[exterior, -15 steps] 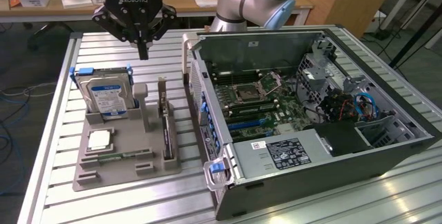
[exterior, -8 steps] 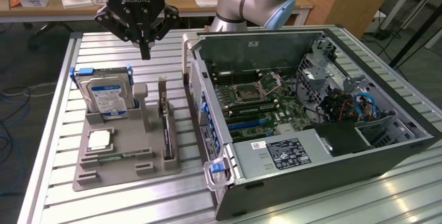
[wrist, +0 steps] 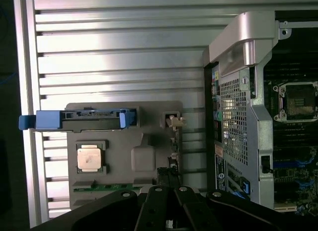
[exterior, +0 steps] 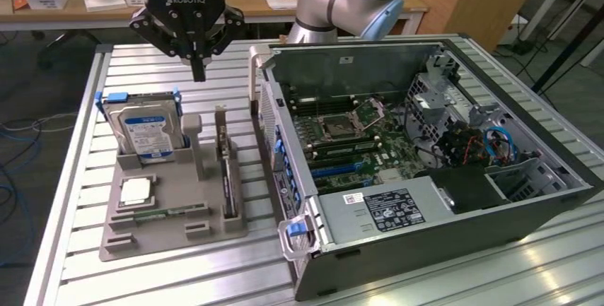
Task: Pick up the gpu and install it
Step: 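Pick up the gpu and move the gpu toward the slot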
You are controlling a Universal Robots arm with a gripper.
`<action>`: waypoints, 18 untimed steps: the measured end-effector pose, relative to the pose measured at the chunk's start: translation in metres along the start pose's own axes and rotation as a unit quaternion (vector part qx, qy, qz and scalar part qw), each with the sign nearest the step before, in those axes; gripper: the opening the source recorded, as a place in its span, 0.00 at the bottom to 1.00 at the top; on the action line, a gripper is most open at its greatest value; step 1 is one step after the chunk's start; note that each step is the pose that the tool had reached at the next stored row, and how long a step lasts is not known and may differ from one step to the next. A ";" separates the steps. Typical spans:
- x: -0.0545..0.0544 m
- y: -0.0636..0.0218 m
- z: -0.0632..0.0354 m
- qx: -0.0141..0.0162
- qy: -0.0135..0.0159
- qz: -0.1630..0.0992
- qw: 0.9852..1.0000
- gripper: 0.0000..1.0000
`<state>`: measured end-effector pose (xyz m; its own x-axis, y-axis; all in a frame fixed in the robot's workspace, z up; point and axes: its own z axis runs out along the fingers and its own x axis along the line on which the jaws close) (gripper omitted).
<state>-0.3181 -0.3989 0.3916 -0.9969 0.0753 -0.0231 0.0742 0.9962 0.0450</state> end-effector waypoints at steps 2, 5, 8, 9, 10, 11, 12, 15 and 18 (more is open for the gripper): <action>0.000 0.0000 0.0000 0.000 0.000 0.000 1.000 0.11; 0.000 0.0000 0.0000 0.000 0.000 0.000 1.000 0.23; 0.000 0.0000 0.0000 0.000 0.000 0.000 1.000 0.35; 0.000 0.0000 0.0000 0.000 0.000 0.000 1.000 0.41; 0.000 0.0000 0.0000 0.000 0.000 0.000 1.000 0.47; 0.000 0.0000 0.0000 0.000 0.000 0.000 1.000 0.47; 0.000 0.0000 0.0000 0.000 0.000 0.000 1.000 0.53; 0.000 0.0000 0.0000 0.000 0.000 0.000 1.000 0.53; 0.000 0.0000 0.0000 0.000 0.000 0.000 1.000 0.53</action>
<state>-0.3181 -0.3989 0.3916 -0.9969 0.0753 -0.0232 0.0742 0.9962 0.0451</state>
